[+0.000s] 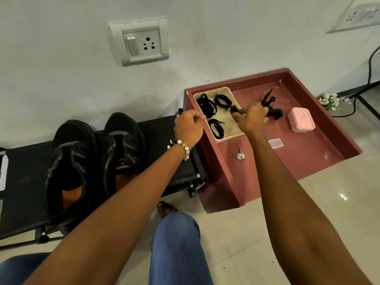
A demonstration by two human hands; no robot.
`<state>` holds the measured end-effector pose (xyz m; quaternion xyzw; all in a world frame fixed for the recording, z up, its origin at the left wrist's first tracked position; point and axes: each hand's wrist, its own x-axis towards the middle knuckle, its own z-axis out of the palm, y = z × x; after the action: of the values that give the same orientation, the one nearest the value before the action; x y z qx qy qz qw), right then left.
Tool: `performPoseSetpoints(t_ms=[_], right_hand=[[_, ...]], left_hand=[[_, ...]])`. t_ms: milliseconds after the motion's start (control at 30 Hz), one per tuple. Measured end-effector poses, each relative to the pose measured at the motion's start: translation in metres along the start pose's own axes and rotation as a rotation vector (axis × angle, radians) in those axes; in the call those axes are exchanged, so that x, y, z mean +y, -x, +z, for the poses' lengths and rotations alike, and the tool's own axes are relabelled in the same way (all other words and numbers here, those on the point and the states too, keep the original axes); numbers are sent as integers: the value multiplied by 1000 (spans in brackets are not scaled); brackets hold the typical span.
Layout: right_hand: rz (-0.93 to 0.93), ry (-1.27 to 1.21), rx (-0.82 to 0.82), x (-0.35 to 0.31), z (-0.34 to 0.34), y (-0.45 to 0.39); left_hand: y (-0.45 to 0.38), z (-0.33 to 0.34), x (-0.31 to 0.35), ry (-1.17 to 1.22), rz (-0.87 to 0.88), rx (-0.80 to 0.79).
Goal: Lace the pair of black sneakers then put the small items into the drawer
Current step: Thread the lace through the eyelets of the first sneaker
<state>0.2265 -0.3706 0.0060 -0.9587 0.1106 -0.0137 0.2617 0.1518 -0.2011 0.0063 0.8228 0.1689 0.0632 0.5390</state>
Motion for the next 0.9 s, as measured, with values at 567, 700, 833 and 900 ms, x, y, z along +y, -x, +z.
performPoseSetpoints(t_ms=[567, 700, 833, 900], right_hand=[[-74, -1197, -610, -148, -65, 186], [-105, -1198, -653, -174, -46, 236], [-131, -1174, -600, -188, -25, 271], [-138, -1146, -555, -191, -17, 281]], left_hand=[[102, -181, 49, 653, -288, -93], [146, -226, 29, 648, -240, -99], [169, -256, 10, 622, -282, 7], [175, -267, 4, 667, -291, 26]])
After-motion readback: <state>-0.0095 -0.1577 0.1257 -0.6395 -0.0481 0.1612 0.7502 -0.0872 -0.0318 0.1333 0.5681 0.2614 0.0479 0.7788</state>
